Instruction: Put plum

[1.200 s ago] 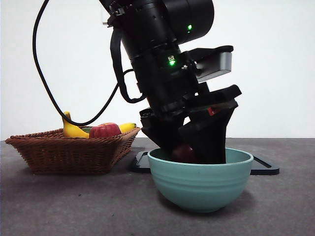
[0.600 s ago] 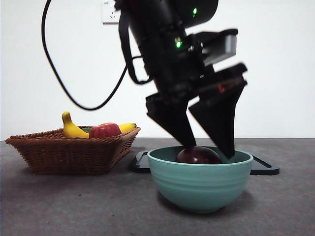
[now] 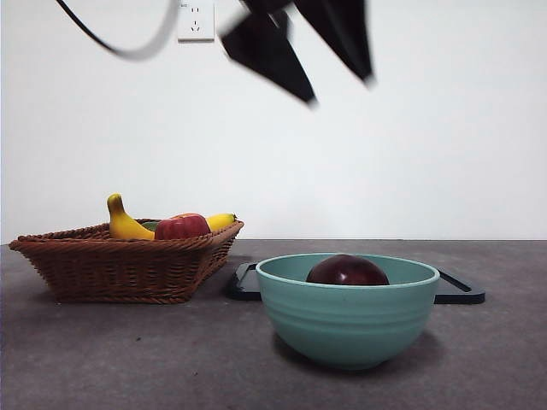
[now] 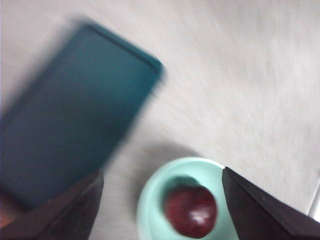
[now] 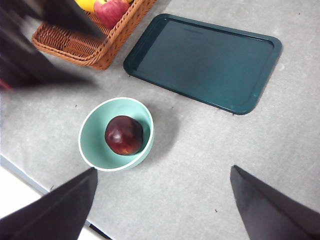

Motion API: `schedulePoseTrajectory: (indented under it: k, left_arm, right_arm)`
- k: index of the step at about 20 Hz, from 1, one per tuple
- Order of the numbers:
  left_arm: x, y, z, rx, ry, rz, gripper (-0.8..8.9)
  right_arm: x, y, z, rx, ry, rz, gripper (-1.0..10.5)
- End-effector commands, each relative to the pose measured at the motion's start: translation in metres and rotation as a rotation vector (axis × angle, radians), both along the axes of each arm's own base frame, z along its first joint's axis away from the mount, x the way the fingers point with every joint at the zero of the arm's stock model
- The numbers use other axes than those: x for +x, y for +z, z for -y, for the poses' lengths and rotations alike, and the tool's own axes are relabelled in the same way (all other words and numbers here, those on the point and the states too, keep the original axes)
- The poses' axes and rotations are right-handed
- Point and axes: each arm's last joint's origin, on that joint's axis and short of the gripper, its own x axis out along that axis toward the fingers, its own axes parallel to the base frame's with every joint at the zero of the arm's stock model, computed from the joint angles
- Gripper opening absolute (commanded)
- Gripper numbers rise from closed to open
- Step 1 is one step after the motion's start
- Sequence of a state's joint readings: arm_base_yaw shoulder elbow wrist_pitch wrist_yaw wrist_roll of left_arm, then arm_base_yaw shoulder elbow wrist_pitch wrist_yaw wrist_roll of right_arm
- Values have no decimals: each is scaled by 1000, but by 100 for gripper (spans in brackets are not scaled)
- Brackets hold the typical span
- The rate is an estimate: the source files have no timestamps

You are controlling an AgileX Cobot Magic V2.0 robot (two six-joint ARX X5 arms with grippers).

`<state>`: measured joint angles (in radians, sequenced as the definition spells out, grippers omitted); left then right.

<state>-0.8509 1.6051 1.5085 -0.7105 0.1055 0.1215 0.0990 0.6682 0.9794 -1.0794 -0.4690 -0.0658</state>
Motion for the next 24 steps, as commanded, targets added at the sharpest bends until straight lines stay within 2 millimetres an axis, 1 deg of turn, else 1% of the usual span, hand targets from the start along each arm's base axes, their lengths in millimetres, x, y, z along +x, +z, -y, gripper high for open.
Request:
schedulePoseTrajectory:
  k: [1, 3, 5, 7, 9, 12, 16, 17, 19, 21, 24]
  left_arm:
    - [1, 28, -24, -68, 76, 27, 383]
    - [-3, 46, -52, -96, 137, 39, 382]
    - [-10, 58, -77, -108, 186, 37, 382]
    - [-21, 65, -100, -126, 230, 50, 374]
    - [-33, 63, -118, -146, 265, 57, 374]
    - [-56, 45, -140, -183, 260, 23, 374]
    - [-86, 5, -158, -231, 239, -51, 374]
    - [-93, -8, -162, -233, 226, -84, 374]
    - [-104, -26, -167, -255, 197, -154, 374]
    - [-110, -34, -171, -267, 201, -175, 374]
    - [-113, -32, -173, -286, 208, -169, 374]
  right_arm:
    - [0, 5, 0, 13, -3, 16, 427]
    - [0, 6, 0, 21, -9, 9, 427]
    - [0, 6, -1, 29, -3, 11, 427]
    - [2, 6, -1, 30, -4, 8, 427]
    - [4, 5, -2, 48, 13, -4, 427]
    - [10, 4, -3, 59, 21, -17, 427]
    - [17, 2, -4, 60, 23, -46, 427]
    - [18, 1, -4, 60, 22, -53, 427]
    - [21, 0, -4, 66, 26, -68, 427]
    - [22, -1, -6, 75, 35, -83, 427]
    - [30, -5, -11, 75, 66, -123, 427]
